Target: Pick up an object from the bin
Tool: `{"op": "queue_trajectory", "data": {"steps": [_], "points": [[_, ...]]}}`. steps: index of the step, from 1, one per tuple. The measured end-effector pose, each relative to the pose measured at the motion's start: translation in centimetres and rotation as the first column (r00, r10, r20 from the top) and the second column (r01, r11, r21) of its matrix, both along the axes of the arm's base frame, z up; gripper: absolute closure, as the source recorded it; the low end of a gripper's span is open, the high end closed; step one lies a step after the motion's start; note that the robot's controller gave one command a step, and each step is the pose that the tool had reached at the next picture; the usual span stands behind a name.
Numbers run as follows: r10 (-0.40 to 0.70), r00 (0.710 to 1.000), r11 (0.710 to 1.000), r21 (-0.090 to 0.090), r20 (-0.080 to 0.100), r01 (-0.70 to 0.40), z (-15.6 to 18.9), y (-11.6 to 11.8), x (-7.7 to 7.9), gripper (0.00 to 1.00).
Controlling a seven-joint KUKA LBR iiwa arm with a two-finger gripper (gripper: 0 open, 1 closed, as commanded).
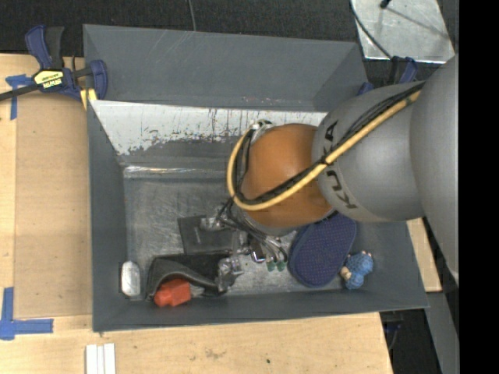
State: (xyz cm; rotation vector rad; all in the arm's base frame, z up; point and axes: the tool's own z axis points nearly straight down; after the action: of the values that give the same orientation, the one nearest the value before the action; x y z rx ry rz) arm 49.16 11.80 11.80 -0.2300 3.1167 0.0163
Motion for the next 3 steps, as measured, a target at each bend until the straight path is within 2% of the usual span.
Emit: {"op": "queue_trajectory", "data": {"steps": [1, 2, 3], "points": [[-0.028, 1.000, 1.000, 0.010, -0.005, 0.028, -0.5, -3.6, 0.8, 0.00], [0.210, 0.978, 0.978, -0.011, -0.008, -0.210, 2.2, -1.8, 2.6, 0.00], [0.438, 0.899, 0.899, -0.015, -0.009, -0.439, 8.2, -7.7, -0.1, 0.00]]}}
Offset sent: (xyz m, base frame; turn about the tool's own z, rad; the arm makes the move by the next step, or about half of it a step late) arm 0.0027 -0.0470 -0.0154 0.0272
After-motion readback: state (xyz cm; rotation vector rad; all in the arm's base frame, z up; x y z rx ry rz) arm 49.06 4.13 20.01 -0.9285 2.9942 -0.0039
